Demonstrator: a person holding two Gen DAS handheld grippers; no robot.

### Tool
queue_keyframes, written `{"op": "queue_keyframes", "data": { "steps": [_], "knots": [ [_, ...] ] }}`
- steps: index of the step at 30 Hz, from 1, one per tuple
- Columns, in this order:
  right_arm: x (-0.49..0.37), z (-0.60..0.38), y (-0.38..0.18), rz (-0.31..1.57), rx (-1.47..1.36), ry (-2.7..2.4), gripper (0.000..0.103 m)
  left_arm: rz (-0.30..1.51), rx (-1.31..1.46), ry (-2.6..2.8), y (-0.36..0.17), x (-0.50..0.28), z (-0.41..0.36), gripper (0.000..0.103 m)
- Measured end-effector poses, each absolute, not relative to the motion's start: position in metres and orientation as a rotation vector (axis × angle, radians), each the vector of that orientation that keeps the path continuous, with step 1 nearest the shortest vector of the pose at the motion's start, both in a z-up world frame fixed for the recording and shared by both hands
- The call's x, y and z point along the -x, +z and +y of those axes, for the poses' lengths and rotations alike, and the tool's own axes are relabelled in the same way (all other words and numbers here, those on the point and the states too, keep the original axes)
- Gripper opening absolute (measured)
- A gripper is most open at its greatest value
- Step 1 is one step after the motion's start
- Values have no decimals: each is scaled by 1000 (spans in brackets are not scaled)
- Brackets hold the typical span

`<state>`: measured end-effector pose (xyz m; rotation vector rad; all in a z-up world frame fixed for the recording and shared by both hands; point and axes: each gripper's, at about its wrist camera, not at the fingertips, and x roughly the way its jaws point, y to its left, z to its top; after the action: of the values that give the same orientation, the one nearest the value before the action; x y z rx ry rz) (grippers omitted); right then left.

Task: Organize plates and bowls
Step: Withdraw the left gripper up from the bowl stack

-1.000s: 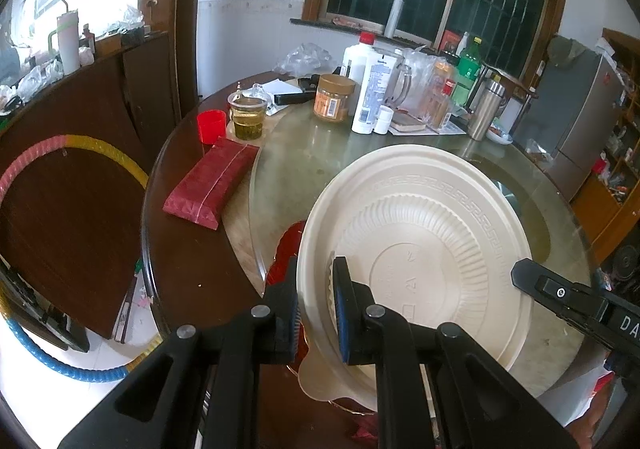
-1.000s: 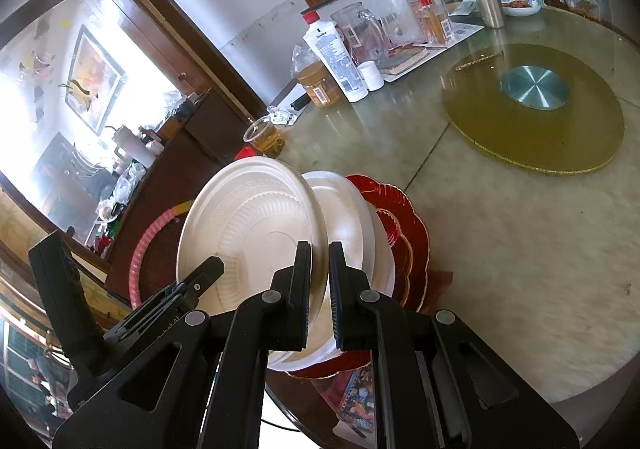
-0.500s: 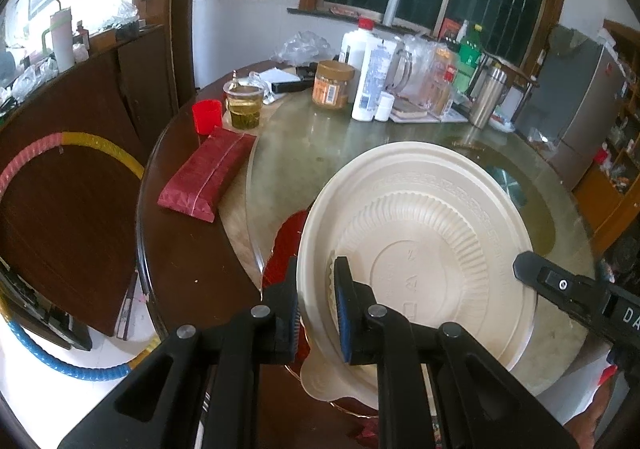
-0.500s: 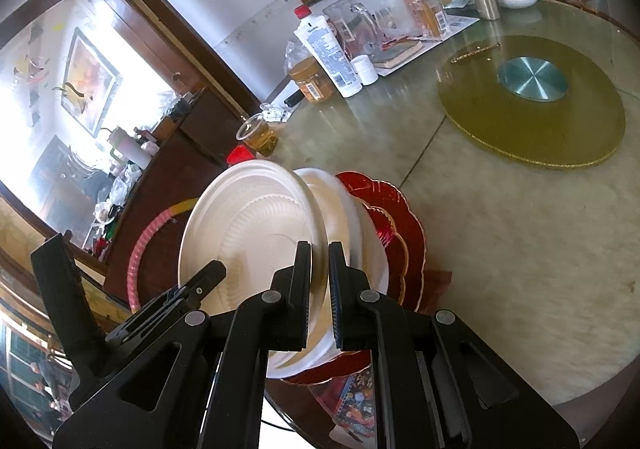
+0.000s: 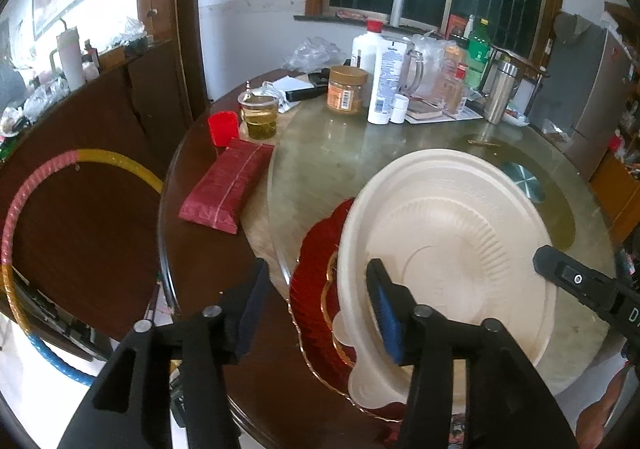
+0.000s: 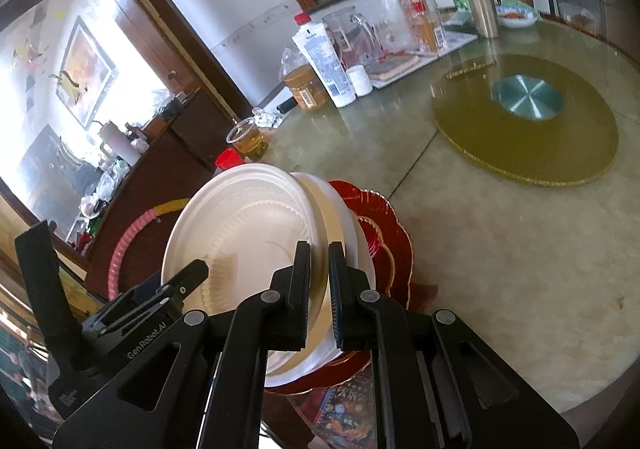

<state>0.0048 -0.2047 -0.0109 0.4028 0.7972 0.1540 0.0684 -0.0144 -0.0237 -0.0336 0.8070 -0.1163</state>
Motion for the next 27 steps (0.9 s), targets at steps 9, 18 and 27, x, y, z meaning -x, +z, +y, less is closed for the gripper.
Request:
{"op": "queue_keyframes", "data": {
  "steps": [9,18,27],
  "knots": [
    [1,-210,-2,746,-394,155,9,763,5,-62,-20,-67,-10,66],
    [26,-221,13,598,-415,182,50,734,11,-26,-16,-61,2,67],
    [40,-223,20,554,-405,193,50,718,29,-35,-9,-56,2,70]
  ]
}}
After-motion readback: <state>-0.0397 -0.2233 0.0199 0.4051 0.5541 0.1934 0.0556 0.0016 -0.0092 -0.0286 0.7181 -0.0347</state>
